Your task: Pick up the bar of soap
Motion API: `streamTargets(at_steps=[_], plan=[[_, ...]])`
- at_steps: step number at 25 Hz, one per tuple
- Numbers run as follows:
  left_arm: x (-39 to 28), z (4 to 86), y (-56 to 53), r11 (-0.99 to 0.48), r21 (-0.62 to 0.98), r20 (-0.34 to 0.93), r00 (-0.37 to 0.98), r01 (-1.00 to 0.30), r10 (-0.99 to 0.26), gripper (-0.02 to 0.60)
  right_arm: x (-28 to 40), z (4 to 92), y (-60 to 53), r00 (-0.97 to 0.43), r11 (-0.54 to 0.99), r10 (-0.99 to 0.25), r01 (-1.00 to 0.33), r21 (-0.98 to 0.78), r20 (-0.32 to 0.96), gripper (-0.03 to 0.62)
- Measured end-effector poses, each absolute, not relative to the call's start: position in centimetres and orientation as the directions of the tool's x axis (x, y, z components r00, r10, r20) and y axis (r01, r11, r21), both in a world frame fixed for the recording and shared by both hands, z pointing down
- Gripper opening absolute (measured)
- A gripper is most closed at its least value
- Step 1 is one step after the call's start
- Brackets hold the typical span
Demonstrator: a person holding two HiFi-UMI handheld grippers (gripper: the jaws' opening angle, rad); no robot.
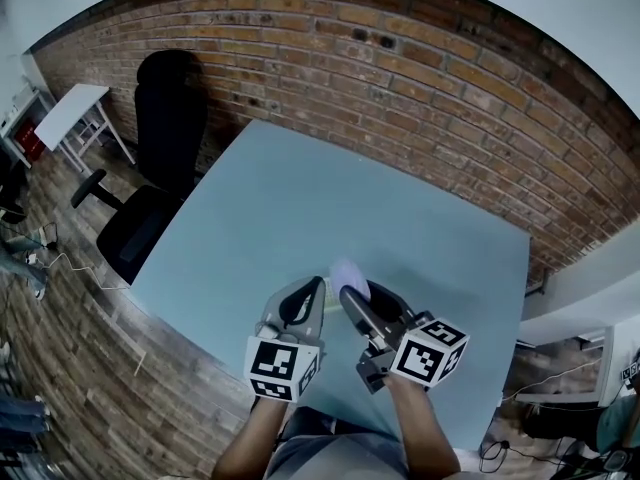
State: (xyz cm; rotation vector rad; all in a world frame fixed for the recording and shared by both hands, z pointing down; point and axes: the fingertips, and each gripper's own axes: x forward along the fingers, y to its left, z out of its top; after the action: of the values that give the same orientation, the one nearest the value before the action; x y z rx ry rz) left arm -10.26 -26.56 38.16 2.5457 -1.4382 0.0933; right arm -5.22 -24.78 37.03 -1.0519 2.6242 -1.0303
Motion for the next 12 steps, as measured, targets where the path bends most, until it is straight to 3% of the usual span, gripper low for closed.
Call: streamTargets(at_steps=[12], plan=[[-9.7,34.4,-25.1,-0.533,0.133,0.084,0.545,-0.836,-0.834,0.002,-4.1,32.4,-23.5,-0.732,0.582,-0.681,-0.561,-0.589,0.023,0.138]])
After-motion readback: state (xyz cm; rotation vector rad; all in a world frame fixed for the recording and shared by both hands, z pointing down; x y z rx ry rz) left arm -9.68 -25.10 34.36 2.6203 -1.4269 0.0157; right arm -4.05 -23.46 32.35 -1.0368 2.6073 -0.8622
